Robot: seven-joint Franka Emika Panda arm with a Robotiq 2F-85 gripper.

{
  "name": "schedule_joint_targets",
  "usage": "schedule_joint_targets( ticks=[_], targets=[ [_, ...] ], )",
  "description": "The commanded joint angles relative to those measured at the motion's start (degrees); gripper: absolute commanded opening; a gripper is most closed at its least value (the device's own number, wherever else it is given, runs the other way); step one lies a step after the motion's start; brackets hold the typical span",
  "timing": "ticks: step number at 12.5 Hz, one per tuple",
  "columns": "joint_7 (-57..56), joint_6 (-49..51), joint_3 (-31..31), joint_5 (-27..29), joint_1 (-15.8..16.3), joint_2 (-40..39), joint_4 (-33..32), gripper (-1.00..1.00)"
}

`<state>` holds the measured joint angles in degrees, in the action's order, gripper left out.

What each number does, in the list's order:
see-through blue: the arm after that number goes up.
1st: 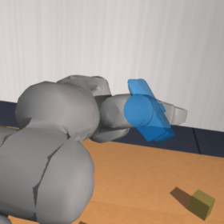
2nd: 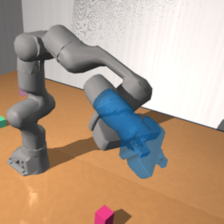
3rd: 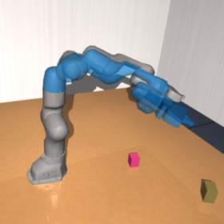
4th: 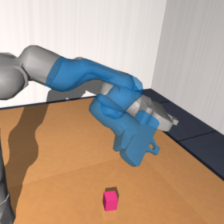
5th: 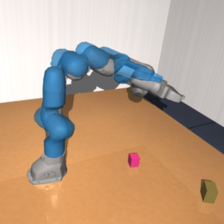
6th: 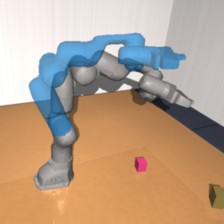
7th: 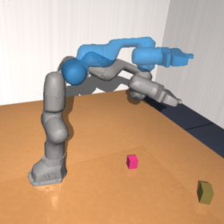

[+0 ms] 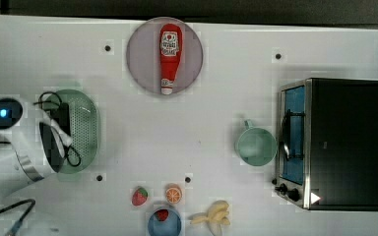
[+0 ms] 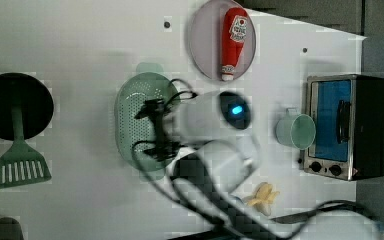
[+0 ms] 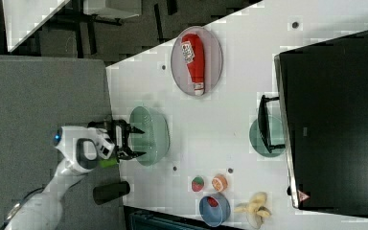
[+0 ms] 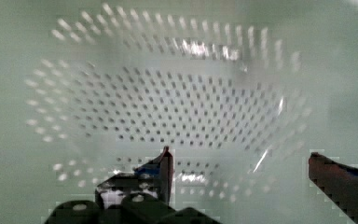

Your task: Drag strainer right to left.

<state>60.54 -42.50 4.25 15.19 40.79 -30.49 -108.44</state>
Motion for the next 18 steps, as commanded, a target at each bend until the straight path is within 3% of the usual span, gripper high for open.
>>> schedule_joint_targets(
  ticks=[1,3,7,9,12,18],
  targets=[
    [-23.56,9.36,9.51,-1.02,-3.04,15.74,2.4,1.0],
    [-32.09,16.55,17.02,-3.31,-3.62,23.52,2.89,1.0],
    [-48.49,31.37,29.77,-16.83,-4.26,35.78,4.14,1.0],
    [-56.41,35.8,33.72,-20.67,-4.51,39.98,3.88,1.0],
    [-57.63,36.94,36.65,-20.76,-4.57,42.89,2.73,1.0],
    [-57.63,36.83,36.52,-20.7,-4.4,40.73,2.04,1.0]
  ],
)
